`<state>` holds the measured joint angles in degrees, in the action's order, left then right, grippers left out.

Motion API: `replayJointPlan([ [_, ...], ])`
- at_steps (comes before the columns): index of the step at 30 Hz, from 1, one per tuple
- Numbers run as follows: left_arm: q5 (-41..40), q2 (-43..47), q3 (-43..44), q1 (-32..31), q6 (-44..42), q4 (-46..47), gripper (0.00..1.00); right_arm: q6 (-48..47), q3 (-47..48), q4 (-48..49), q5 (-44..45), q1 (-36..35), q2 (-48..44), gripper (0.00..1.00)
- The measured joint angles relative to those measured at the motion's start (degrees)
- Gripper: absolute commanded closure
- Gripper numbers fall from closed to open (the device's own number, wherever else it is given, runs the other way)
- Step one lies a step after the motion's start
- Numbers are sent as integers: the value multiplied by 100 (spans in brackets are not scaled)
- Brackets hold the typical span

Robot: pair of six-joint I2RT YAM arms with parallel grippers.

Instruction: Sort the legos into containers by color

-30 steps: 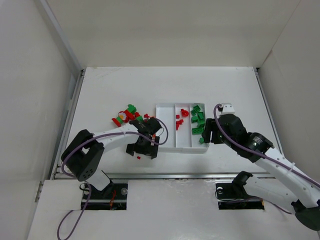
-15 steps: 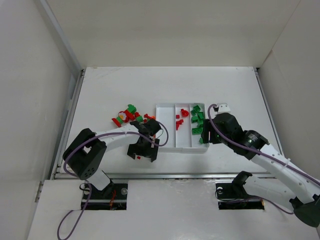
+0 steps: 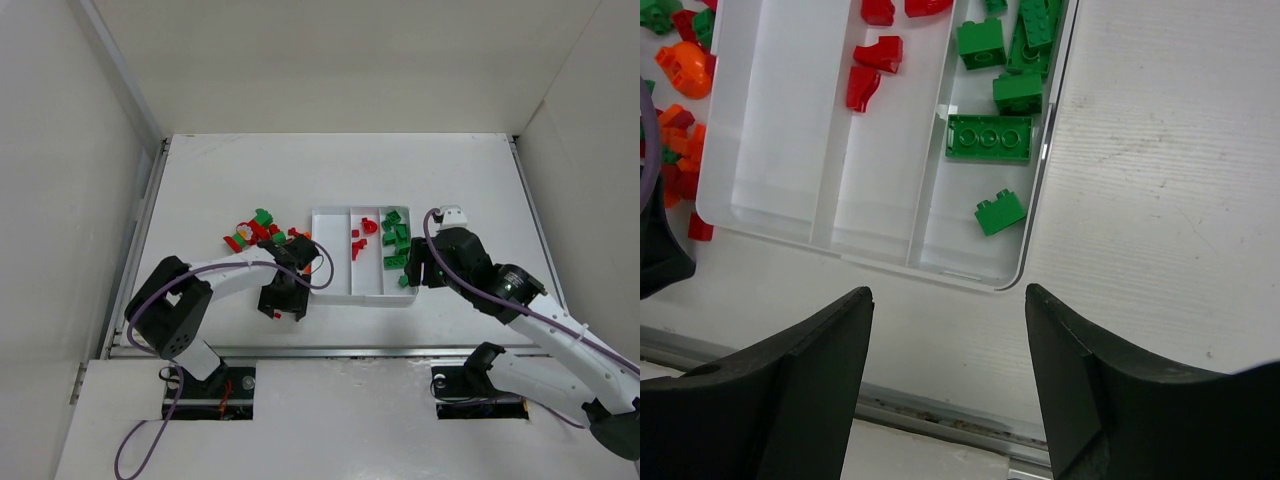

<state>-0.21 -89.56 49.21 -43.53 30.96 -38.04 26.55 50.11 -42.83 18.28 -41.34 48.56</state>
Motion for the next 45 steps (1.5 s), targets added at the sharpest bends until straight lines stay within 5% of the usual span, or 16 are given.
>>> replayJointPlan([
  [9,-2,0,0,61,26,7,69,0,0,-2,0,0,-9,32],
  [21,2,-11,0,90,35,9,74,0,0,-2,0,0,-26,32],
  [33,107,-57,22,179,42,0,100,0,0,0,0,0,-26,32],
  [45,138,-68,74,201,-11,-44,100,0,0,0,2,0,-13,32],
])
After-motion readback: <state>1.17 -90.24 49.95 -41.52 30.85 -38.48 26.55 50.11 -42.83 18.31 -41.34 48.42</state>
